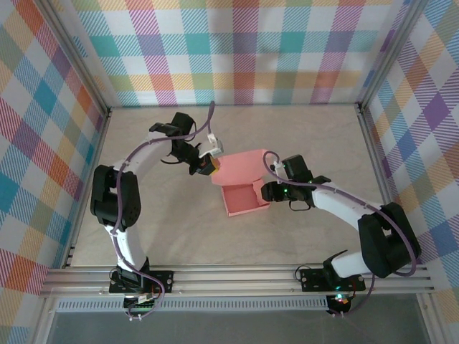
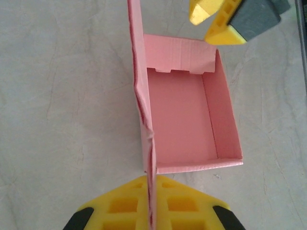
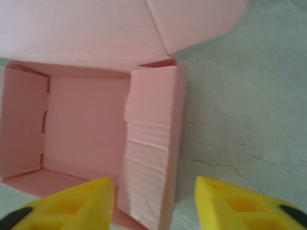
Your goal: Fold the paper box
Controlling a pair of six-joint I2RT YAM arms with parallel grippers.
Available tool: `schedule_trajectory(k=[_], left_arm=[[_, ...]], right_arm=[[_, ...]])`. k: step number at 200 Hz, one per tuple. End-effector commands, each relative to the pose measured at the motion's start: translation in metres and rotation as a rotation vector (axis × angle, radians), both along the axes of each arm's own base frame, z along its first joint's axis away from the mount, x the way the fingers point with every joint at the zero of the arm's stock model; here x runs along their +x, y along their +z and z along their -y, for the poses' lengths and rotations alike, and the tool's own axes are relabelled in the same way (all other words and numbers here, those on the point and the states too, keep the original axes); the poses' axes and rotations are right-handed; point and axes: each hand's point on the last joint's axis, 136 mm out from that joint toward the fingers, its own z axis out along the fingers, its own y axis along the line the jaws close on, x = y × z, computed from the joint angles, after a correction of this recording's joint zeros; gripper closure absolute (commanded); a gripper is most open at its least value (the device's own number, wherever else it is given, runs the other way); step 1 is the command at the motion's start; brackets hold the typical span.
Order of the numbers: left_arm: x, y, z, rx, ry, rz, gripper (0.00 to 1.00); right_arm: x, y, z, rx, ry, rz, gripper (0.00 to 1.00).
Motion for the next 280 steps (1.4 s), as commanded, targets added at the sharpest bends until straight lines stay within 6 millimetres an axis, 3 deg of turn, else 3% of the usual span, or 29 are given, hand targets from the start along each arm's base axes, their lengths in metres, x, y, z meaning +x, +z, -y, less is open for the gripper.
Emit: schedule_trajectory(k=[1, 48, 72, 123, 143, 190, 218, 280], left_arm=[[-0.002, 0.004, 0.004, -0.021, -0.021, -0.031, 1.00], [0.000, -0.001, 0.002, 0.001, -0.014, -0.032, 1.00], [0.000, -0.002, 0.002, 0.003, -0.015, -0.033, 1.00], [0.000, -0.005, 0.001, 0.010, -0.014, -0.038, 1.00], [0.000, -0.005, 0.001, 0.011, -0.014, -0.036, 1.00], [0.001, -0.006, 0.000, 0.017, -0.012, -0.033, 1.00], [0.000, -0.006, 0.000, 0.015, -0.013, -0.033, 1.00], [-0.001, -0.005, 0.000, 0.015, -0.013, -0.033, 1.00]], right_arm=[[0.010, -0.002, -0.006, 0.037, -0.054, -0.006, 0.62], [0.019, -0.015, -0.015, 0.001, -0.041, -0.029, 0.86], [0.020, -0.022, -0.017, -0.045, -0.042, -0.042, 0.90], [0.013, -0.039, -0.015, -0.165, -0.034, -0.075, 0.92], [0.013, -0.042, -0.013, -0.223, -0.038, -0.070, 0.87], [0.013, -0.047, -0.011, -0.302, -0.047, -0.066, 0.89], [0.015, -0.046, -0.010, -0.328, -0.050, -0.057, 0.81], [0.014, -0.046, -0.009, -0.346, -0.054, -0.058, 0.95]])
